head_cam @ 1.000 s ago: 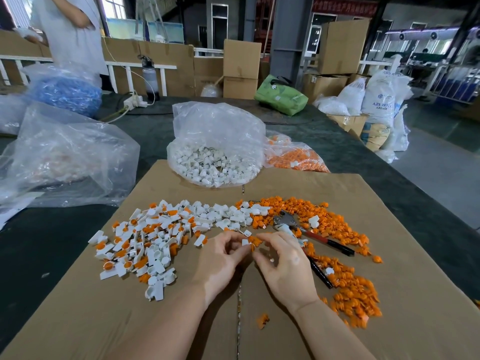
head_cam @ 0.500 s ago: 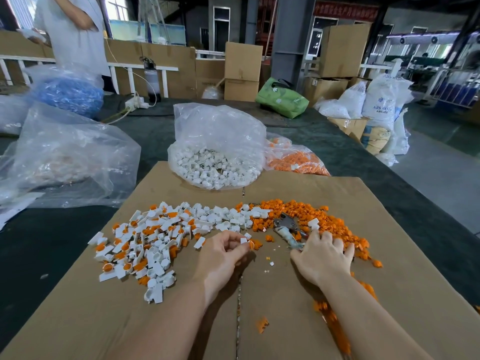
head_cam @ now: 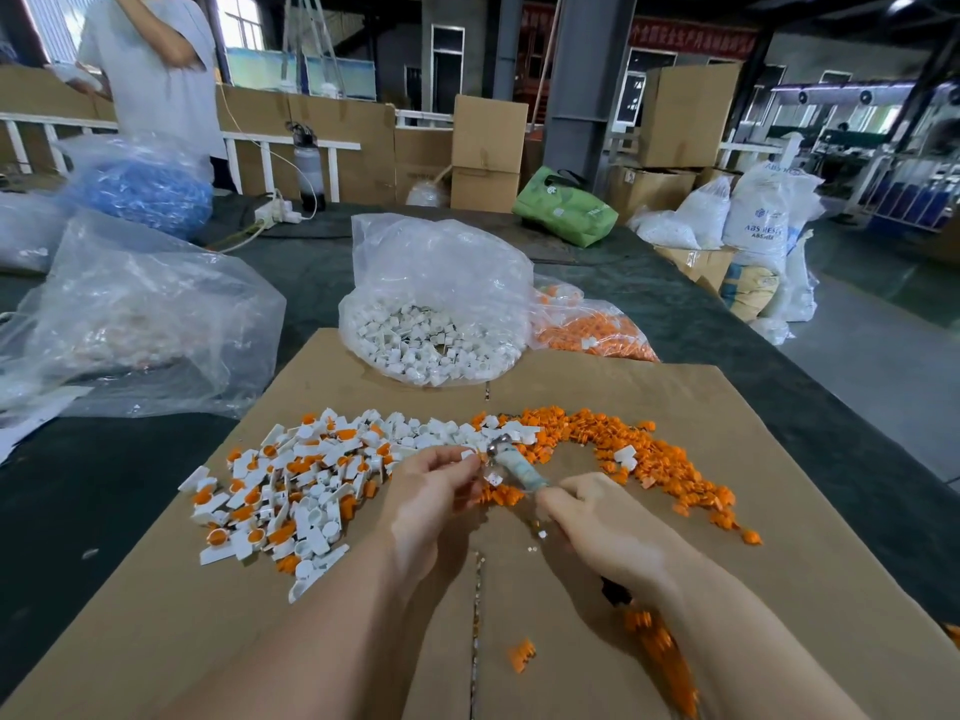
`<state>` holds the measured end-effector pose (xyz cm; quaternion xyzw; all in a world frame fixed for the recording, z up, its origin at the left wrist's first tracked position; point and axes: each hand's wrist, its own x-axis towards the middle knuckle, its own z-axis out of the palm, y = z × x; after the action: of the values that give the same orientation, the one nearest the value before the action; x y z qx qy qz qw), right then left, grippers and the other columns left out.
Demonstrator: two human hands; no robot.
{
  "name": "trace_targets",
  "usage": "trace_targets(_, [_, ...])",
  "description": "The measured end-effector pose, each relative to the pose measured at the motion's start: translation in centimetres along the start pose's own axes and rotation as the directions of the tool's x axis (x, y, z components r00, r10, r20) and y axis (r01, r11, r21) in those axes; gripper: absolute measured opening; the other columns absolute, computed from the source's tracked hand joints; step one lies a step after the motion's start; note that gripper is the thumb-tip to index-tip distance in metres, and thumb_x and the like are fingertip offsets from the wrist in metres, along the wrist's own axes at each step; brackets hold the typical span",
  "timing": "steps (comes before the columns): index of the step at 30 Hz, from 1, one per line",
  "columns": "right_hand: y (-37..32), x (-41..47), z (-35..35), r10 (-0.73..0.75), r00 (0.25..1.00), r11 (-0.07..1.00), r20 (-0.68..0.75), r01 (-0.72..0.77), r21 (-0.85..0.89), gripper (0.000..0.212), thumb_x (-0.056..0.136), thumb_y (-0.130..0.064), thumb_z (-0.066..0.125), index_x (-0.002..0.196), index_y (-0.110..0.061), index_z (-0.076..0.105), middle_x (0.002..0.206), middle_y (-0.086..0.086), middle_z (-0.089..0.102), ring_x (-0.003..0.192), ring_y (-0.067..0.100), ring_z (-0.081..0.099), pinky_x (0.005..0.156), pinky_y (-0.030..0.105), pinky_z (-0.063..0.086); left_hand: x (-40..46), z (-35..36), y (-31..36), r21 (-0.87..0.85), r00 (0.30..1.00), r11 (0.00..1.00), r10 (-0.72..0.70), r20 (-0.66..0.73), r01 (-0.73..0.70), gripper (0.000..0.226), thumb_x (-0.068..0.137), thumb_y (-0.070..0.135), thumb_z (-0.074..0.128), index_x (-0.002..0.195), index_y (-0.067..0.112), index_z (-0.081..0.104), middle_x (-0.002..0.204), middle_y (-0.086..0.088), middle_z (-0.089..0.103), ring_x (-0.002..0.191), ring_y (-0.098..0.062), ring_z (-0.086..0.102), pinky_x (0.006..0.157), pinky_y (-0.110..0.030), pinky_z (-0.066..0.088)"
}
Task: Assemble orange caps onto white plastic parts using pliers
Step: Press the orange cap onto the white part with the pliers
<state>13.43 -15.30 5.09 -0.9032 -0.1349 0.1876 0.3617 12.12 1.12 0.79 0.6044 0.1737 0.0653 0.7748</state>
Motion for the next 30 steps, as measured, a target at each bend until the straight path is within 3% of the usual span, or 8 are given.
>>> trace_targets(2, [-0.3,-0.4,0.0,0.038,0.997,0.988,0.068,-0.048,0.148,0.028,0.093,-0.032,0.041,0.071,-0.015,0.044,0.067,0.007,0.039,0.057,0.018,0.035,0.059,0.035,0.026,0.1,0.0,0.3,-0.014,1.0,1.0,-0.021,-0.013,0.021,0.011,0.09,0.004,0.058,0.098,-0.003,0.062,0.072,-0.012,0.06,0.054,-0.012,0.054,0.046,-0.019,0.043])
trace_targets(6, [-0.6,-0.5,0.0,0.123,0.978,0.927,0.166,-0.173,0.333,0.025,0.092,-0.032,0.041,0.082,-0.015,0.054,0.073,0.008,0.053,0.068,0.022,0.05,0.064,0.035,0.039,0.3,-0.1,0.6,-0.031,0.998,0.998,-0.053,-0.037,0.051,0.013,0.089,0.0,0.058,0.101,-0.006,0.061,0.069,-0.01,0.061,0.05,-0.009,0.055,0.04,-0.016,0.041])
trace_targets(12, [-0.7,-0.3,-0.2,0.107,0.976,0.93,0.188,-0.165,0.329,0.024,0.092,-0.031,0.039,0.086,-0.015,0.056,0.076,0.006,0.056,0.067,0.019,0.054,0.061,0.033,0.043,0.4,0.1,0.6,-0.026,0.994,0.997,-0.076,-0.081,0.074,0.017,0.088,-0.002,0.059,0.103,-0.012,0.058,0.068,-0.01,0.058,0.051,-0.011,0.052,0.041,-0.015,0.041])
trace_targets(16, [-0.7,-0.4,-0.1,0.034,0.985,0.974,0.169,-0.07,0.214,0.027,0.09,-0.04,0.05,0.08,-0.016,0.052,0.062,0.001,0.052,0.06,0.016,0.052,0.059,0.029,0.04,0.4,0.3,0.7,-0.018,0.993,0.997,-0.077,-0.09,0.075,0.013,0.089,-0.002,0.059,0.099,-0.01,0.059,0.064,-0.01,0.057,0.052,-0.013,0.051,0.042,-0.016,0.042])
trace_targets(22, [-1.0,-0.7,0.5,-0.09,0.996,0.992,0.028,0.092,-0.082,0.023,0.09,-0.039,0.053,0.077,-0.025,0.04,0.078,-0.005,0.049,0.066,0.013,0.053,0.057,0.022,0.038,0.3,0.7,0.9,-0.029,0.992,0.997,-0.08,-0.099,0.078,0.01,0.089,-0.002,0.058,0.095,-0.009,0.061,0.062,-0.01,0.058,0.05,-0.015,0.05,0.038,-0.017,0.042])
trace_targets(26, [-0.9,-0.9,0.8,-0.103,0.995,0.978,-0.015,0.099,-0.185,0.029,0.093,-0.035,0.052,0.074,-0.031,0.03,0.078,-0.008,0.043,0.062,0.006,0.046,0.052,0.018,0.029,0.1,0.9,0.9,-0.024,0.992,0.997,-0.078,-0.101,0.076,0.014,0.088,-0.002,0.059,0.099,-0.011,0.06,0.064,-0.011,0.058,0.047,-0.012,0.052,0.038,-0.018,0.041])
trace_targets(30, [-0.7,-1.1,1.1,-0.075,0.997,0.972,-0.021,0.068,-0.226,0.025,0.095,-0.032,0.051,0.08,-0.031,0.031,0.081,-0.008,0.044,0.066,0.005,0.044,0.052,0.019,0.027,0.0,1.2,0.7,-0.019,0.991,0.997,-0.074,-0.11,0.073,0.017,0.088,-0.002,0.059,0.101,-0.012,0.061,0.066,-0.012,0.058,0.053,-0.015,0.052,0.039,-0.017,0.042])
